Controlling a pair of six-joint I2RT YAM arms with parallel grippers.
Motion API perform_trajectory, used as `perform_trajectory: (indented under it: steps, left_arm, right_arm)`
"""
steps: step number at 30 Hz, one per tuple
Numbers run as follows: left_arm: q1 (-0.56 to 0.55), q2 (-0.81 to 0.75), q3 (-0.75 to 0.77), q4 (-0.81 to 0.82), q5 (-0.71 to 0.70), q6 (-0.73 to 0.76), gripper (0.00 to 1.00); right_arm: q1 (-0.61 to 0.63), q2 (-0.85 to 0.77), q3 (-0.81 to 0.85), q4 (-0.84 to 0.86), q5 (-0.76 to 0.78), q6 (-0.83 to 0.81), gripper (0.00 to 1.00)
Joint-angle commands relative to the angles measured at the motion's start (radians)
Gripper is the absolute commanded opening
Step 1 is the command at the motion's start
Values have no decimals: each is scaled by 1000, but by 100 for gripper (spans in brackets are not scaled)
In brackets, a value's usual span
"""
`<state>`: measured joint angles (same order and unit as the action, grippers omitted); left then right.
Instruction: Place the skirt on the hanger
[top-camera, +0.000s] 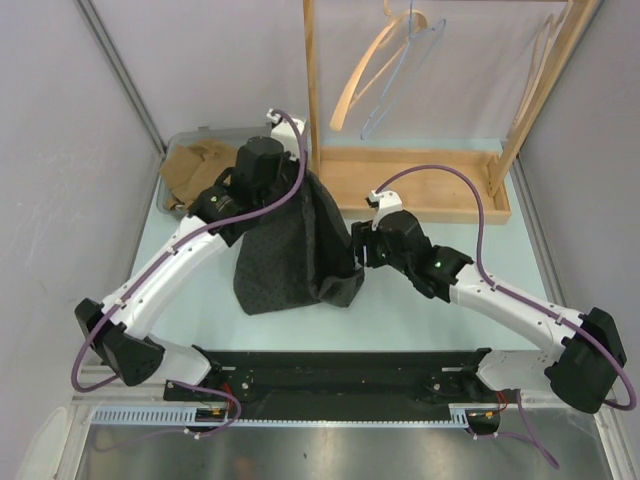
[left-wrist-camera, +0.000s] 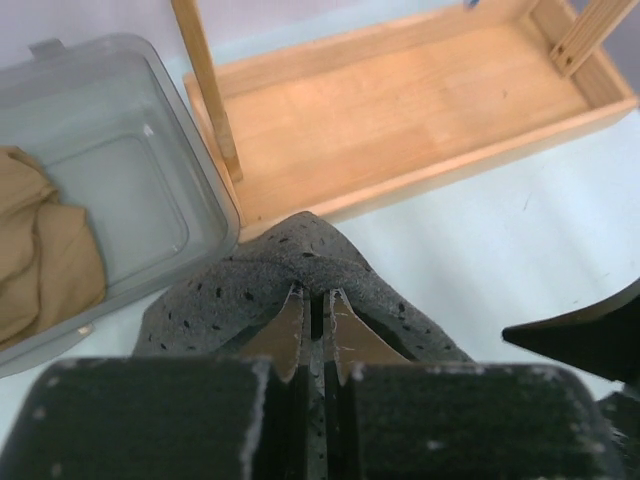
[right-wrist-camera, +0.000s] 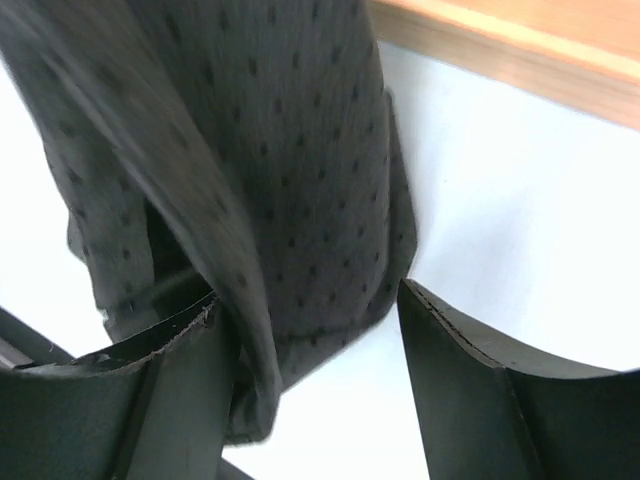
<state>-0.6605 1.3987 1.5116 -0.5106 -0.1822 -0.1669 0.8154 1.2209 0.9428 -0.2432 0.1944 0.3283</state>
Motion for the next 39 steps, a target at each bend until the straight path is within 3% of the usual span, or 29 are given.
perform_trajectory:
  steps: [1,6,8,9,11,12,13,21,29,35,38,39]
  left_arm:
    - [4,-73,131,24,-57,-6,0]
    - [4,-73,237,-8,-128,9,0]
    - [4,-79,262,-16,-132,13,0]
    - [4,-82,278,-25,-129,12,0]
    - [4,-99,286,-31,-122,12,0]
    - [4,-105,291,-40,-123,13,0]
    - [4,-113,295,-48,-135,15,0]
    - [4,-220,332,-190,-122,14,0]
    - [4,-320,273,-322,87,-60,0]
    - [4,-435,-15,-306,404,-166,0]
    - [2,-530,-332,-145,610,-291,0]
    - [1,-547,-396,-20,653,-325,0]
  right_arm:
    - [28,-7,40,-33,-16,35,66]
    - [76,-26,21,-88,8,98,63]
    - [87,-43,4,-79,14,104,54]
    - [88,-46,2,-67,19,104,40]
    - [87,-54,25,-65,46,97,23]
    - [87,-57,42,-67,60,91,6]
    - [88,-61,59,-70,79,77,0]
    - [9,-141,324,-126,257,-87,0]
    - [-162,-146,563,-173,247,-219,0]
    - [-229,-142,594,-235,211,-221,0]
    - [-258,-161,529,-274,215,-198,0]
    - [-277,-170,518,-289,215,-192,0]
